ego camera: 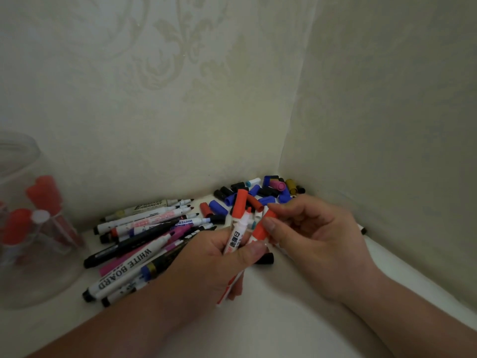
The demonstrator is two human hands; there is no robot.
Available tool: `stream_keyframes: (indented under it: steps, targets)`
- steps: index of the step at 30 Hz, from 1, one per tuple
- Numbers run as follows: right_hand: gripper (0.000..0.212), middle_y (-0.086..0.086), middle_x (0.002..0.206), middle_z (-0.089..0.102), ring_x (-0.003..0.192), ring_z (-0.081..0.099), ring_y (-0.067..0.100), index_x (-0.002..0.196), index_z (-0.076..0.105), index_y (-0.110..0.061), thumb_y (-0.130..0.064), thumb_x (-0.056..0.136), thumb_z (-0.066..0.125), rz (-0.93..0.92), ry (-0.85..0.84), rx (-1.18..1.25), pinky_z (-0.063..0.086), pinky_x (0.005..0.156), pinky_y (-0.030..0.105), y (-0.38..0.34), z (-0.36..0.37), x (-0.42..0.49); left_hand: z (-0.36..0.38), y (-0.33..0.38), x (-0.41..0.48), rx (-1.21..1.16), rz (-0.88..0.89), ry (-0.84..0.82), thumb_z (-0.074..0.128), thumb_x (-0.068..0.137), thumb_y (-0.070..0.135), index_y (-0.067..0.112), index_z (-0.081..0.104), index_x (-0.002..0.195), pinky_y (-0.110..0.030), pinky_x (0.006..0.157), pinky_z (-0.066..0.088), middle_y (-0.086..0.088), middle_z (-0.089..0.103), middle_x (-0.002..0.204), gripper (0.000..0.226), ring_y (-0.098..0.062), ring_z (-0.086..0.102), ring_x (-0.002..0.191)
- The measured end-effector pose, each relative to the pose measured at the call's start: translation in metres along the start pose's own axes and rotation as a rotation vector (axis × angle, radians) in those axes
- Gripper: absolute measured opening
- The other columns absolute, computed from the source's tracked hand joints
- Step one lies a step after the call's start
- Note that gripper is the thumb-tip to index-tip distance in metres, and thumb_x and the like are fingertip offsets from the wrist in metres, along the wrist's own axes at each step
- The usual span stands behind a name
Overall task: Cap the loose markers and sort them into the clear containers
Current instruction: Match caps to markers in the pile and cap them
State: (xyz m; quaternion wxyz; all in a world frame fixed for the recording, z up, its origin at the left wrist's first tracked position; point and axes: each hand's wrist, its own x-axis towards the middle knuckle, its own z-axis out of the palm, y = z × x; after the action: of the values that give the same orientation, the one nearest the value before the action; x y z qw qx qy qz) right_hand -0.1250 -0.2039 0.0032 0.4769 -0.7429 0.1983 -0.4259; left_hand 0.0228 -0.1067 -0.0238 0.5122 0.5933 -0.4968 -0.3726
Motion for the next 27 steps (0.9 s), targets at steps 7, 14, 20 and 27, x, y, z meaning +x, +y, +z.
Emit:
stream_keyframes:
  steps: [7,14,20,27]
  targets:
    - [0.034,0.007,0.087,0.072,0.082,0.067,0.037,0.093,0.072,-0.033,-0.002,0.08,0.076,0.018,0.019,0.121,0.061,0.075,0.044,0.01,0.011,-0.002,0.002,0.0,0.004,0.001,0.0,0.007,0.054,0.082,0.057,0.036,0.07,0.065,-0.032,0.052,0.051,-0.007,0.062,0.052,0.031,-0.013,0.053,0.042]
    - [0.045,0.011,0.074,0.068,0.059,0.063,0.022,0.113,0.058,-0.015,-0.014,0.073,0.076,0.233,-0.02,0.303,0.053,0.055,0.028,0.004,0.006,0.003,0.002,0.001,0.005,-0.041,-0.06,-0.045,0.047,0.08,0.061,0.019,0.065,0.077,-0.024,0.048,0.045,-0.009,0.063,0.057,0.046,-0.017,0.053,0.045]
    - [0.037,0.016,0.079,0.071,0.054,0.059,0.02,0.11,0.059,-0.011,-0.006,0.078,0.077,0.26,-0.005,0.315,0.044,0.048,0.03,0.005,0.0,0.007,0.003,0.0,0.006,-0.032,-0.042,-0.053,0.046,0.084,0.062,0.044,0.066,0.084,-0.029,0.046,0.043,-0.01,0.063,0.061,0.026,-0.02,0.052,0.047]
    - [0.03,0.017,0.082,0.072,0.056,0.06,0.024,0.114,0.06,-0.012,-0.001,0.088,0.07,0.361,-0.018,0.331,0.048,0.047,0.03,0.01,0.0,0.006,0.007,-0.001,0.01,-0.246,-0.008,-0.038,0.065,0.09,0.033,0.025,0.052,0.112,-0.025,0.037,0.037,-0.011,0.067,0.067,0.027,-0.021,0.043,0.039]
